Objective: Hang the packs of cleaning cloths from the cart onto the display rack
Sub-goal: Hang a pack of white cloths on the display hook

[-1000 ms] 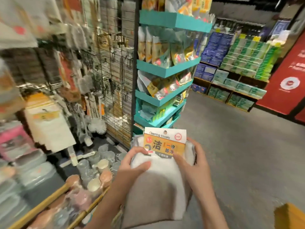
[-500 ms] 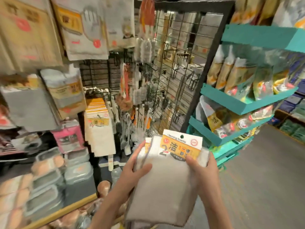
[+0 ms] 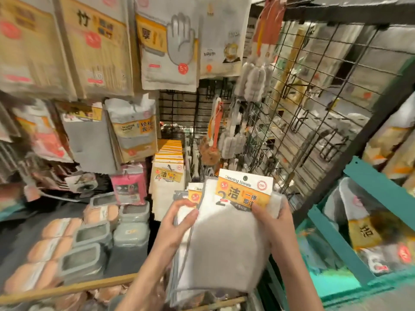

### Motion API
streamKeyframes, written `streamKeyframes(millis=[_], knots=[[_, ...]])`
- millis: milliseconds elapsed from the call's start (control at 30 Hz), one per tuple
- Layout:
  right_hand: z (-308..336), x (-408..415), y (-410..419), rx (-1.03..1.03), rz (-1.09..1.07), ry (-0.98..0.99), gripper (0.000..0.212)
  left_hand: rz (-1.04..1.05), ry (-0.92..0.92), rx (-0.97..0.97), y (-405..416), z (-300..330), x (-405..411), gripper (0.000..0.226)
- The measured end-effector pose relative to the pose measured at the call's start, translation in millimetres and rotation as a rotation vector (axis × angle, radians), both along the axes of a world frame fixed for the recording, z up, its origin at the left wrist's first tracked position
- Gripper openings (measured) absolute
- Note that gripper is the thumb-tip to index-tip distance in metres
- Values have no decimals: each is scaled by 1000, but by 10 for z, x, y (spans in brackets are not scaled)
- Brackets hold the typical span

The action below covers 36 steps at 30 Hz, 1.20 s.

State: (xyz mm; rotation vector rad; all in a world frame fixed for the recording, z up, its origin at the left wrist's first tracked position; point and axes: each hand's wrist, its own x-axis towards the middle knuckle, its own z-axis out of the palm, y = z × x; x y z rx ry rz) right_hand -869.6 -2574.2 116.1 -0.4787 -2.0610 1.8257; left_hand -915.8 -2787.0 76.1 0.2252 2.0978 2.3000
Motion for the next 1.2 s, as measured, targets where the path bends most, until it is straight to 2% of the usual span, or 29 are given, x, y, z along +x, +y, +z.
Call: streamKeyframes(millis=[200,367,433,567,700,967,1200], knots=[[115,-587,-62,120,105,-18,34,172,-2,4,-5,-50,-165,17],[98,-927,-209,189,216,39,64,297,-75,8,-133,-38,-253,19],[112,-1049,-280,202,284,78,67,324,-81,1,-201,-18,-291,21],[145,-1315,-510,194,360,167,56,370,-79,-17,-395,1,-444,18],[172,-1639,-699,81,410,204,41,427,-52,-28,-589,36,-615,19],[268,-2207,-806,172,410,263,41,443,-46,2,-685,82,-931,16],[504,-2711,-810,219,373,315,40,474,-45,-14,-688,250,-1112,25]])
